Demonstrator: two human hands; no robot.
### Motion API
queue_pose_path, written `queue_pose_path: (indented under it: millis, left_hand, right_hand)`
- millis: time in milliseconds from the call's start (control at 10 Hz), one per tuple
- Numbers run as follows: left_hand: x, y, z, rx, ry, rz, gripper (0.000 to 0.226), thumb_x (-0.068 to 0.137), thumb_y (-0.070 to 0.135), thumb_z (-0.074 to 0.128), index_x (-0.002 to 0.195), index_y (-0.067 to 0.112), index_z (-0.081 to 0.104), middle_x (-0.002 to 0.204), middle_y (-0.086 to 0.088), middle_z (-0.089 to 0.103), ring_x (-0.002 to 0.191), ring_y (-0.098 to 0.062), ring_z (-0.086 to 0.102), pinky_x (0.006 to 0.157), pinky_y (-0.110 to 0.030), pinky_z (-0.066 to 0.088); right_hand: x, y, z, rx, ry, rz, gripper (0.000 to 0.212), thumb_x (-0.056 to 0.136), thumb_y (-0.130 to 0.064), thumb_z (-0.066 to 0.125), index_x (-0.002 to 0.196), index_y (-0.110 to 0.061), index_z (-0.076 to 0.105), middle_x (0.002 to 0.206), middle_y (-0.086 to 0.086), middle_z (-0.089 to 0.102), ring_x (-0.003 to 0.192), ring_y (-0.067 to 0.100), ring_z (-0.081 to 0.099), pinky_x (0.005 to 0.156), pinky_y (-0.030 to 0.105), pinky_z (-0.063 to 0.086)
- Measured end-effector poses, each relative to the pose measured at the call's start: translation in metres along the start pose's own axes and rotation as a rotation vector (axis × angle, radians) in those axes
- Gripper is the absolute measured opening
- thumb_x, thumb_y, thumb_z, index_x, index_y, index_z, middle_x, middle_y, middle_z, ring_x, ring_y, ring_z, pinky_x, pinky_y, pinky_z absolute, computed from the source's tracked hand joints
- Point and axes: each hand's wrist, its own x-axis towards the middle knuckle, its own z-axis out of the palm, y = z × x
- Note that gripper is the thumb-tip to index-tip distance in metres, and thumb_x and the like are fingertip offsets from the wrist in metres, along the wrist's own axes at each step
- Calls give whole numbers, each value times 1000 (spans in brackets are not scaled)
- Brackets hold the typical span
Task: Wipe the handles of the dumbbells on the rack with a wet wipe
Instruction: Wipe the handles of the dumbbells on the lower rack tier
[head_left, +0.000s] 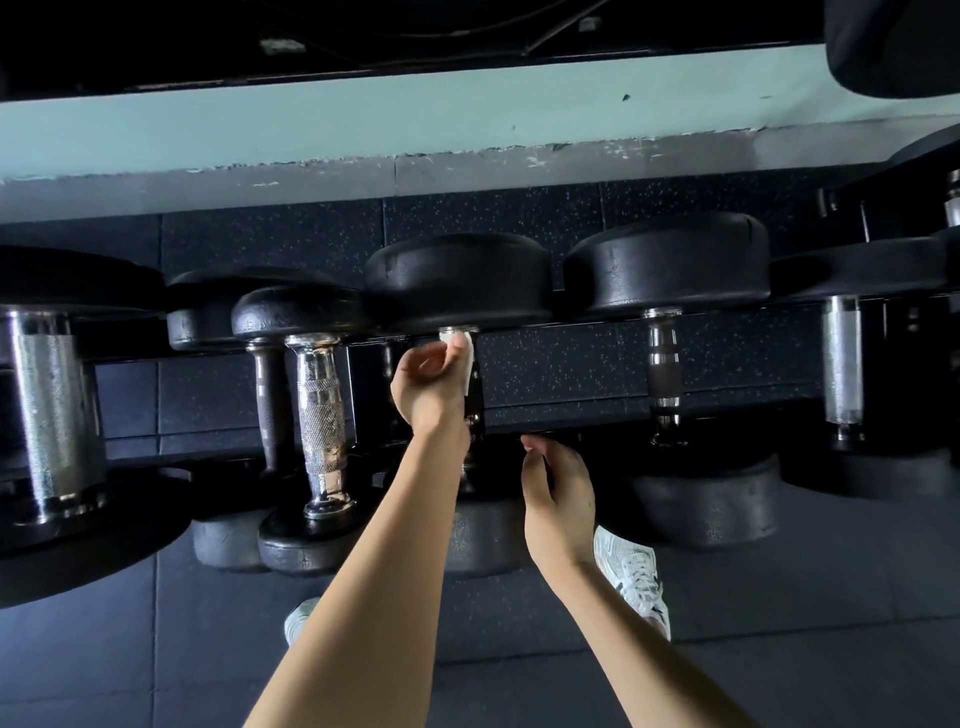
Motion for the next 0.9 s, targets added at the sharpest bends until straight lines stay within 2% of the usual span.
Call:
queue_pose_path:
  millis: [100, 200, 300, 400, 500, 600, 700, 800, 900]
  left_hand:
    - [3, 4, 0, 12, -23, -19, 10, 85, 10, 69, 85, 13, 59, 74, 6, 57, 59, 6, 56, 66, -6, 48]
    - [4, 0, -11, 143, -128, 70, 21, 89, 16, 64, 73, 25, 55, 75, 5, 57, 66, 0, 59, 60, -7, 47]
    - [3, -7, -18, 287, -185, 138, 2, 89, 20, 64, 90, 18, 66, 76, 12, 58, 83, -11, 57, 63, -6, 46]
    - [-1, -8, -18, 302, -135, 161, 24, 86, 10, 67, 105, -6, 67, 78, 4, 63, 86, -11, 54, 60, -3, 43]
    - [-9, -15, -28, 498, -118, 194, 29, 84, 17, 71, 106, -1, 68, 95, -7, 70, 86, -12, 60, 66, -5, 44]
    - [-13, -16, -36, 681, -172, 155, 29, 87, 24, 67, 105, 1, 69, 100, -12, 71, 91, -22, 64, 78, -23, 49]
    - [-10, -9, -35, 702, -152, 77, 42, 81, 29, 74, 114, 4, 66, 106, -7, 69, 90, -12, 57, 78, -18, 42]
    - [-6, -7, -32, 490, -191, -5, 24, 76, 18, 77, 97, 7, 70, 92, -5, 69, 88, -20, 63, 84, -30, 52]
    - [-7, -9, -30, 425, -195, -27, 12, 75, 10, 77, 79, 16, 67, 80, -2, 67, 78, -24, 63, 83, -43, 56]
  right_hand:
    - [0, 1, 1, -6, 7, -15, 56, 77, -41, 31, 100, -7, 69, 91, -10, 60, 97, 15, 56, 85, 18, 36]
    - [1, 1, 1, -14, 12, -21, 55, 78, -40, 31, 98, -6, 69, 93, -3, 65, 96, 18, 56, 84, 18, 35]
    - [0, 1, 1, -22, 13, -32, 54, 78, -39, 31, 96, -6, 70, 94, 3, 68, 95, 21, 57, 83, 20, 36]
    - [1, 2, 1, -33, 5, -48, 51, 79, -37, 31, 93, -6, 69, 92, 5, 68, 93, 22, 57, 81, 21, 36]
    - [2, 2, 0, -50, -2, -46, 50, 79, -36, 31, 92, -6, 69, 91, 5, 68, 91, 23, 56, 79, 22, 36]
    - [1, 1, -1, -55, -13, -51, 48, 79, -36, 31, 89, -7, 68, 88, 6, 68, 89, 24, 56, 79, 28, 39]
    - [1, 1, -1, -55, -12, -31, 49, 79, -36, 30, 89, -7, 68, 89, 6, 68, 90, 25, 56, 80, 30, 40]
    - [1, 2, -1, -65, -15, -45, 49, 79, -36, 30, 91, -7, 68, 90, 6, 68, 91, 25, 56, 80, 29, 39]
    - [2, 4, 0, -66, -13, -44, 49, 79, -36, 31, 91, -7, 68, 91, 5, 68, 91, 24, 56, 81, 28, 39]
